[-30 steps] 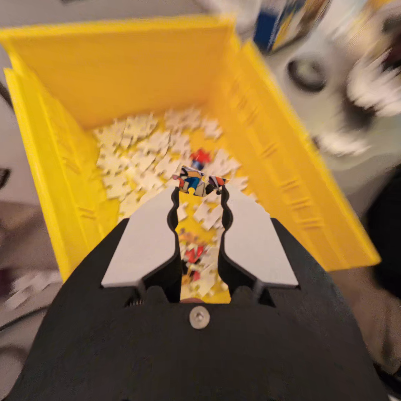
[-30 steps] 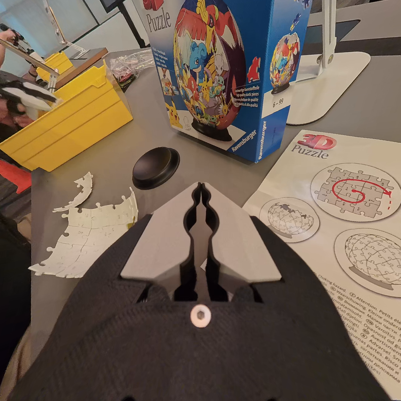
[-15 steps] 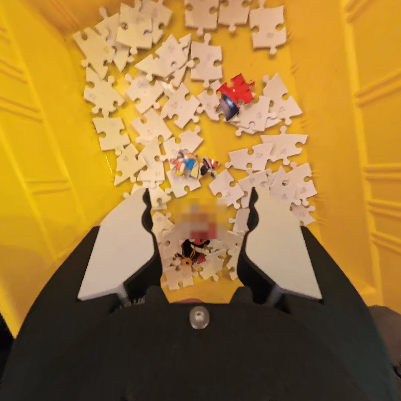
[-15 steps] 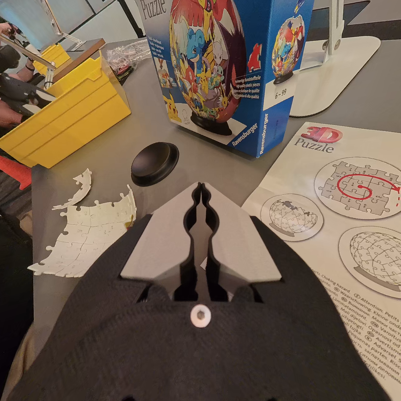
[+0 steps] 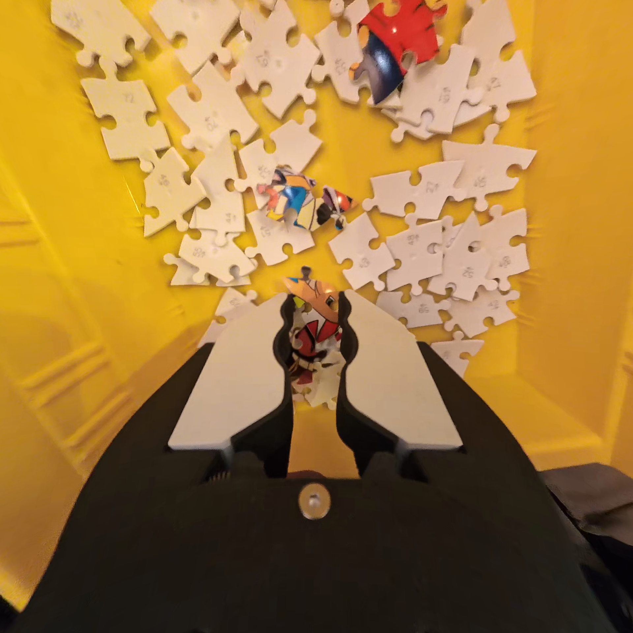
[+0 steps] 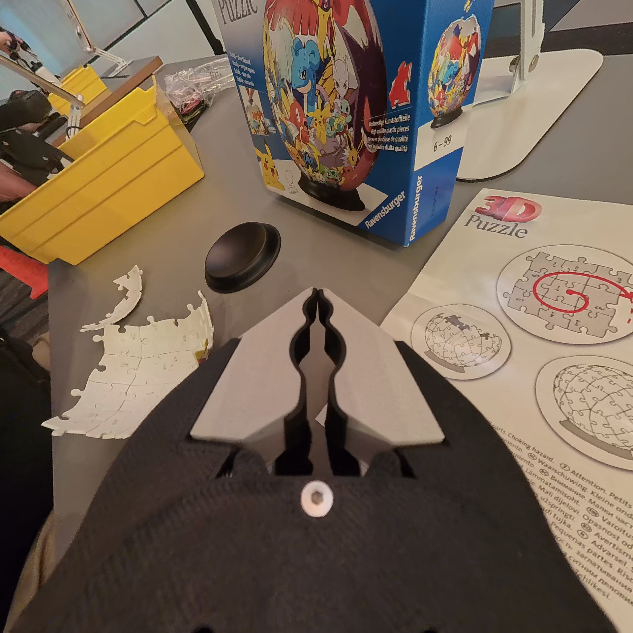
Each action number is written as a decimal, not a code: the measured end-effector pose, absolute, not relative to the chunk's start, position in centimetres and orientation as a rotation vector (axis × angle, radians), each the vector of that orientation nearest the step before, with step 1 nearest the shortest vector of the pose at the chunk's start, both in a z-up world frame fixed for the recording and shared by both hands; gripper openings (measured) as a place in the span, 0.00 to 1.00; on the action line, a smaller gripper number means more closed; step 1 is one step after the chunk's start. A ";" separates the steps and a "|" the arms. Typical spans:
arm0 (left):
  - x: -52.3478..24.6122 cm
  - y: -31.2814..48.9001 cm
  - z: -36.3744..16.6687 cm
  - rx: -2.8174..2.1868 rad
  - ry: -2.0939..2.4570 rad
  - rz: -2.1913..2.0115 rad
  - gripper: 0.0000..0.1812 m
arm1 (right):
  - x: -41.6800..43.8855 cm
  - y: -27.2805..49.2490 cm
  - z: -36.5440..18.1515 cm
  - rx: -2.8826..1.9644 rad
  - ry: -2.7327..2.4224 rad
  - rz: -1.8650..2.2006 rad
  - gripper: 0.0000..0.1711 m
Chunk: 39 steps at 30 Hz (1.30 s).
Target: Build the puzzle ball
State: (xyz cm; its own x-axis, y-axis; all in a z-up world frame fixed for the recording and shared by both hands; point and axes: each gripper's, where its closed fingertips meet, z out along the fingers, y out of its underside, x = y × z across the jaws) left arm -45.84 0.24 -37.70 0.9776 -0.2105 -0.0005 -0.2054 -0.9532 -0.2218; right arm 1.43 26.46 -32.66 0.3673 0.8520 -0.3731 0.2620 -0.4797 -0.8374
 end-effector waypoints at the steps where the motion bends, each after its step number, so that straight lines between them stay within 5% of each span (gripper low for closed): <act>1: -45.8 0.2 -37.7 -2.895 0.313 -0.028 0.13 | 1.4 26.5 -32.7 -1.942 -0.961 1.095 0.00; 13: -44.5 2.5 -35.5 -2.641 0.245 -0.206 0.13 | 1.4 26.5 -32.8 -1.951 -0.964 1.089 0.00; 27: -42.3 2.7 -19.1 -1.450 0.153 -1.101 0.13 | 1.4 26.5 -32.8 -1.952 -0.963 1.096 0.00; 39: -42.9 0.3 -16.3 -1.225 0.191 -1.205 0.13 | 1.4 26.4 -32.7 -1.946 -0.959 1.109 0.00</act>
